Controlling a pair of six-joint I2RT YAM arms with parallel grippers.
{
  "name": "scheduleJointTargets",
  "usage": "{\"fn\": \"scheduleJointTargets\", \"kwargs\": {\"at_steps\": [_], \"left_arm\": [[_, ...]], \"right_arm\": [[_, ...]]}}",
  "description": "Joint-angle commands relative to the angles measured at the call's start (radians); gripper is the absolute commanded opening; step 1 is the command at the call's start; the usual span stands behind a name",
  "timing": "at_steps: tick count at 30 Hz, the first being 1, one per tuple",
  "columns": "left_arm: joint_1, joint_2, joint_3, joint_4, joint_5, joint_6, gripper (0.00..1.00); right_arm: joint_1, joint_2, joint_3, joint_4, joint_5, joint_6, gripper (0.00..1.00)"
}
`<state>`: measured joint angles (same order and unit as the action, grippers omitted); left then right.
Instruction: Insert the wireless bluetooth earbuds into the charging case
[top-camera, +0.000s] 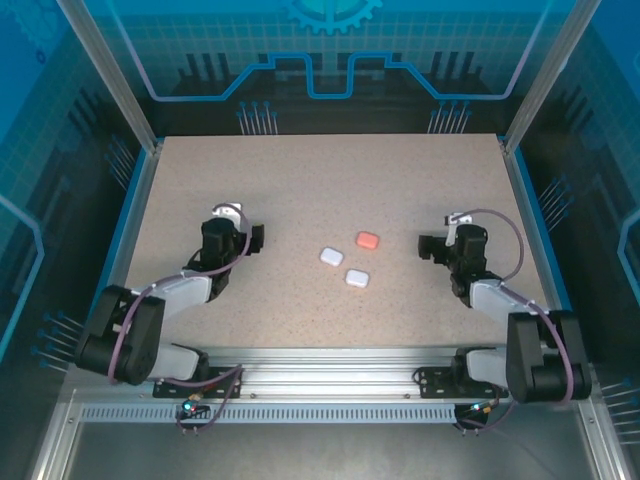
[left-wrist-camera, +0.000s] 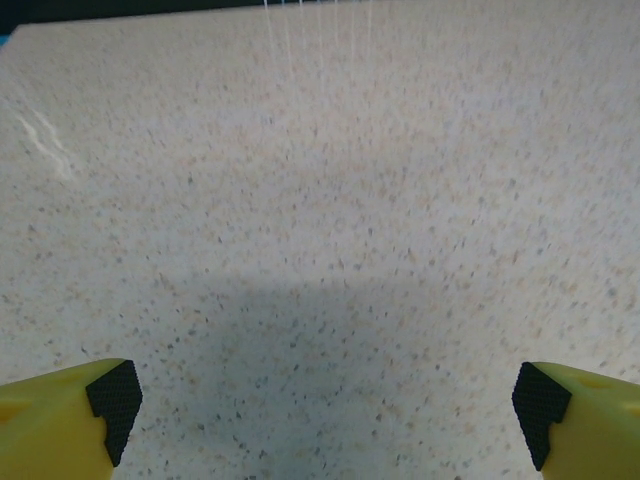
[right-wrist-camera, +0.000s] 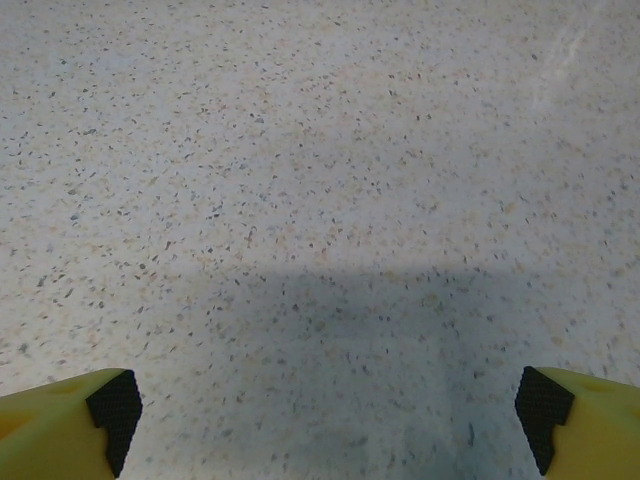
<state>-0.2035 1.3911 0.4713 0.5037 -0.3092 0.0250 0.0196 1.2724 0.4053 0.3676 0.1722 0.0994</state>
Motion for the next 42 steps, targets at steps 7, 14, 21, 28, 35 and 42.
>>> {"fn": "scheduleJointTargets", "kwargs": {"at_steps": [7,14,21,28,35,42], "left_arm": [[0.071,0.080,-0.005,0.184,0.124,0.093,0.99],[0.136,0.149,-0.186,0.587,0.219,0.052,0.99],[0.165,0.156,-0.135,0.486,0.252,0.024,0.99],[0.222,0.153,-0.084,0.392,0.279,-0.042,0.99],[0.222,0.154,-0.085,0.395,0.277,-0.040,0.99],[0.221,0.154,-0.086,0.394,0.278,-0.041,0.99]], "right_arm": [[0.082,0.219,-0.015,0.449,-0.012,-0.118,1.00],[0.027,0.233,0.027,0.383,-0.148,-0.106,1.00],[0.034,0.232,0.027,0.384,-0.136,-0.110,1.00],[0.041,0.233,0.026,0.386,-0.125,-0.113,1.00],[0.040,0.232,0.026,0.384,-0.126,-0.112,1.00],[0.039,0.232,0.028,0.384,-0.128,-0.110,1.00]]}}
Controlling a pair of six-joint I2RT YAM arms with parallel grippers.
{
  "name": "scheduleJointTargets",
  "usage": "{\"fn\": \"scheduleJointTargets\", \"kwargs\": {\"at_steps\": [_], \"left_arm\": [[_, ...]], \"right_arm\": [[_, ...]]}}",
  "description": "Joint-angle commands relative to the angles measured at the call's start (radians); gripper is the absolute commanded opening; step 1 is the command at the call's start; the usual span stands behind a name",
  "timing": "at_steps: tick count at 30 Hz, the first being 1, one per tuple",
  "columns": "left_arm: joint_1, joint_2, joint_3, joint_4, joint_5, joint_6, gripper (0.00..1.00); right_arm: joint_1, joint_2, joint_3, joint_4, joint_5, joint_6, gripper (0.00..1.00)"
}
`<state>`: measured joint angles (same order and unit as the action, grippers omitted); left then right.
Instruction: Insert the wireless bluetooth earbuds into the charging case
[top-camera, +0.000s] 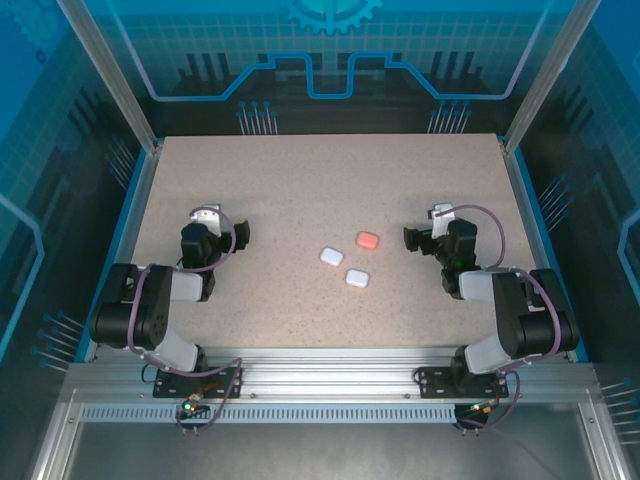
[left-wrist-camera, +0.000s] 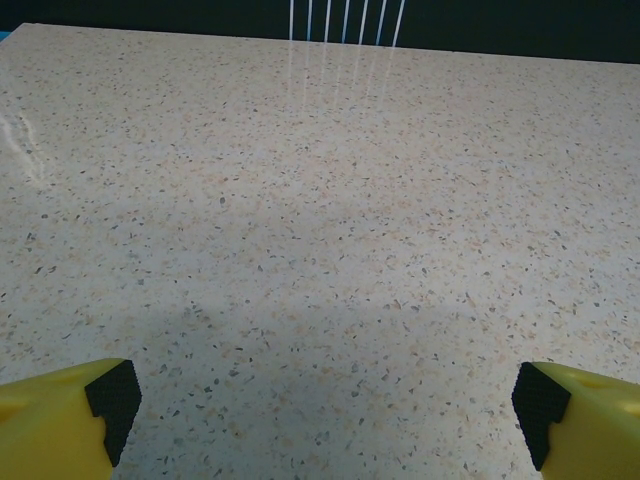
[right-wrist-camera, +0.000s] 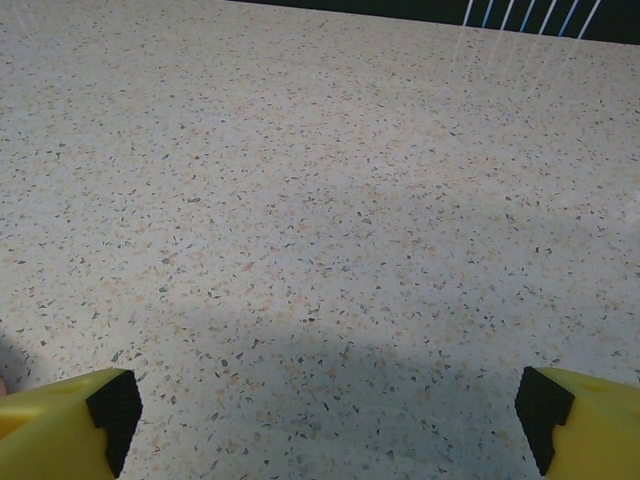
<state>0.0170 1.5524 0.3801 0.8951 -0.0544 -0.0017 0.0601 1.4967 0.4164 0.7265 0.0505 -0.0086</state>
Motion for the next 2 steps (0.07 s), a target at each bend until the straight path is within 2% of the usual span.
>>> {"fn": "scheduleJointTargets", "kwargs": {"at_steps": [1,2], "left_arm": [[0.001,-0.007,0.006,0.003,0.022,-0.014,0.99],[0.001,-0.008,0.006,0.003,0.022,-0.013,0.99]], "right_arm": [[-0.001,0.008,0.016,0.025,-0.006,-0.002,1.00],[-0.001,0.008,0.016,0.025,-0.006,-0.003,1.00]]}}
